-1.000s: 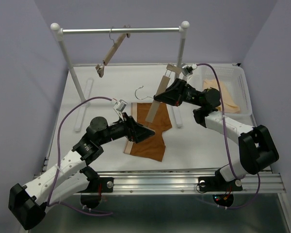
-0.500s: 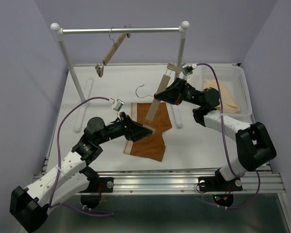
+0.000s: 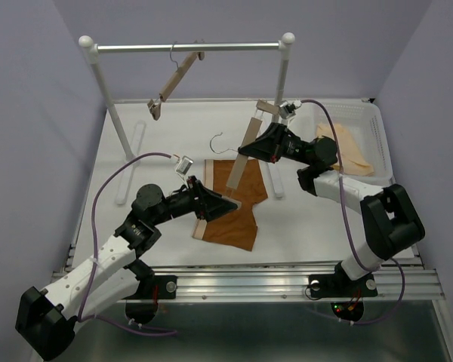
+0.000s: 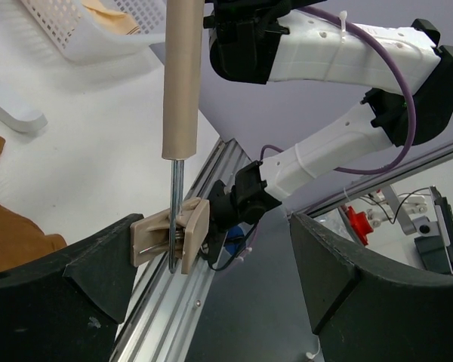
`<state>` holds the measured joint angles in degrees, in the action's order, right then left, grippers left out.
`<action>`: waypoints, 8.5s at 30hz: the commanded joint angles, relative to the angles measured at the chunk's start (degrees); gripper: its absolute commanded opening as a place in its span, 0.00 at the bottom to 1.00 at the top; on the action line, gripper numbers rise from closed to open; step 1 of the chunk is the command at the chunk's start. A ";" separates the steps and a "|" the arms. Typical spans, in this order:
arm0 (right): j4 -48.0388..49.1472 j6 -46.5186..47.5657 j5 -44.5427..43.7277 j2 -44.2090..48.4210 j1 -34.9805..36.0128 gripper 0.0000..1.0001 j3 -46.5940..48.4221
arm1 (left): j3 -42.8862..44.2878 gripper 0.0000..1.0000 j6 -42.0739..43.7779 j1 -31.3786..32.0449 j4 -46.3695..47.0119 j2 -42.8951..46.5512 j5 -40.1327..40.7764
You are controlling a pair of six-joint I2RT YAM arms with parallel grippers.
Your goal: Clip the underwear to the hanger
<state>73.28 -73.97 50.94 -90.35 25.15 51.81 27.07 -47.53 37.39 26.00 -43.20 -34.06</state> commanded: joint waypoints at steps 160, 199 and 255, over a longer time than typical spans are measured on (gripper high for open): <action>-69.59 96.30 -64.21 -8.09 40.42 1.00 6.55 | -19.07 0.00 -2.48 -27.10 -14.30 12.44 10.50; -64.57 99.46 -62.80 -18.46 42.71 0.01 5.93 | -18.98 0.00 -5.64 -27.10 -18.18 11.91 7.26; -45.15 96.56 -56.21 -6.86 43.76 0.01 -3.74 | -20.04 0.00 -21.99 -27.02 -18.53 6.20 5.06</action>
<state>24.71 21.47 -5.74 -96.55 67.85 47.03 6.98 -67.92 10.74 7.51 -36.97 -28.01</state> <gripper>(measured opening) 0.020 0.288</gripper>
